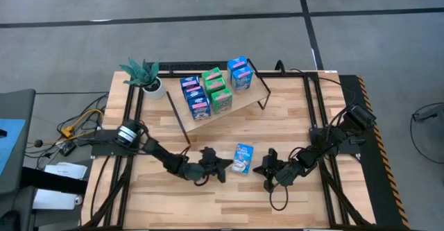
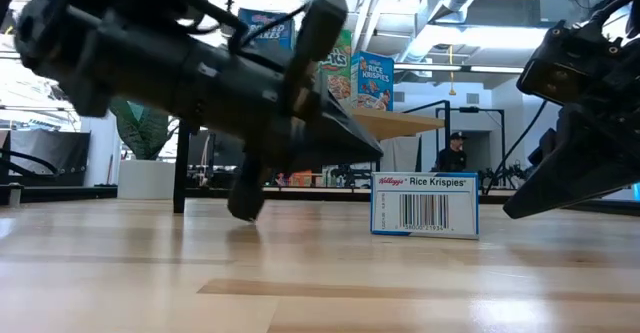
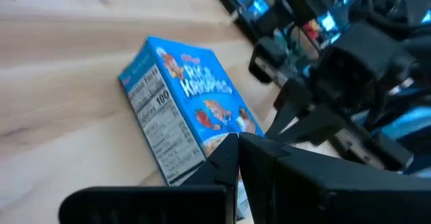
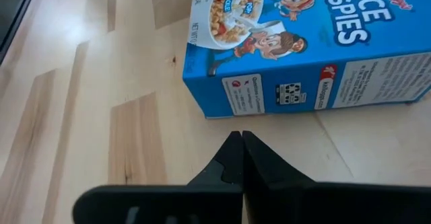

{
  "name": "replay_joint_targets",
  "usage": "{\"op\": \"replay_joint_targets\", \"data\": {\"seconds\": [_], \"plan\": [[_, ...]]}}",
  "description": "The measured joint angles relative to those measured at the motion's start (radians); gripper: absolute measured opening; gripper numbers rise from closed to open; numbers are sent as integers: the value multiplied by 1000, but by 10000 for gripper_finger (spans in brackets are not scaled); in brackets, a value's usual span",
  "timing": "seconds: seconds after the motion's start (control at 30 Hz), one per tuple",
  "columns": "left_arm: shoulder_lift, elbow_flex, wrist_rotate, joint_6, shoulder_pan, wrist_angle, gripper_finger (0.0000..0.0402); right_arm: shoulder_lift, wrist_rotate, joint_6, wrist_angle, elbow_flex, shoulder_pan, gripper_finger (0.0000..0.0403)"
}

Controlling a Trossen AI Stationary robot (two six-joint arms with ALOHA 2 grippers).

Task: Stack cereal on shelf
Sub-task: Put the light blue cereal box on the shelf and align it with the other light blue cereal boxes

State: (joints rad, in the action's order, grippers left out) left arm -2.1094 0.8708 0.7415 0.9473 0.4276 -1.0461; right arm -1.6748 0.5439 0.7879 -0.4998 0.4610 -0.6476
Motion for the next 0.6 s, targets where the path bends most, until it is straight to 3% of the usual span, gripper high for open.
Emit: {"op": "replay_joint_targets", "data": {"seconds": [0.17, 0.6], "plan": [[-6, 41, -107, -12, -31, 95, 0, 0, -5, 1, -1, 0, 0, 11], [-3, 51, -40, 87, 11, 202, 0, 1, -5, 0, -1, 1, 0, 16]]}}
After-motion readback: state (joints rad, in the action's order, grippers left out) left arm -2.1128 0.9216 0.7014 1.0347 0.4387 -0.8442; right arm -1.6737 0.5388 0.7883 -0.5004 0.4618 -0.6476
